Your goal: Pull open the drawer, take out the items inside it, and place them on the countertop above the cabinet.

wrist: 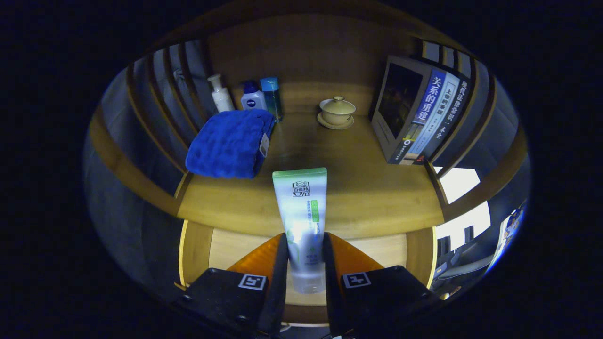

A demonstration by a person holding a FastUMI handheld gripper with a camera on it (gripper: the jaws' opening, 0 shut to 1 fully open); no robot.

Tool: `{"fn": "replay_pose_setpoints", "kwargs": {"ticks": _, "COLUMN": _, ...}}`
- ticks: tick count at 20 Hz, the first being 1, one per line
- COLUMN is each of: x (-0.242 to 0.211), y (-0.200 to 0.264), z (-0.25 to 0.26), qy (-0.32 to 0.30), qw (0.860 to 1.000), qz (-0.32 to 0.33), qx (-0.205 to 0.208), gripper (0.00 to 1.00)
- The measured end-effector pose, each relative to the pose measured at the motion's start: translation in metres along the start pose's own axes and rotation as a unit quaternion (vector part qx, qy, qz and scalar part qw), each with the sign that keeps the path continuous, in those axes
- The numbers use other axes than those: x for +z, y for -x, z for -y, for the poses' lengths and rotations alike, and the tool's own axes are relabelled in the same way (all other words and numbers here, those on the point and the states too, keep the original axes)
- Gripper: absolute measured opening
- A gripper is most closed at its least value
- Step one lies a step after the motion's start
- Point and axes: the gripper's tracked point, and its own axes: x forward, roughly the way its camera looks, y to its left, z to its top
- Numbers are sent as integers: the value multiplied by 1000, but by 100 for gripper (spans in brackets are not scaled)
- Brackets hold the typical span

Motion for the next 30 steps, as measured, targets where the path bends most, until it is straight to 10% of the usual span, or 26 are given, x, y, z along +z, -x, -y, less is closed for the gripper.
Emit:
{"fn": "replay_pose_setpoints", "kwargs": {"ticks": 11, "x": 24, "y": -49, "z": 3, "qy": -30, "qw": 999, "qz": 30, "qx": -24, "gripper": 60}}
{"fn": "replay_pose_setpoints", "kwargs": {"ticks": 17, "x": 8, "y": -12, "z": 9, "qy": -22, "qw": 993, "qz": 110, "qx": -40, "gripper": 100}}
{"fn": "replay_pose_setpoints", "kwargs": {"ticks": 30, "x": -98, "y": 61, "z": -2, "qy": -38, "qw": 978, "qz": 203, "qx": 21, "gripper": 100}}
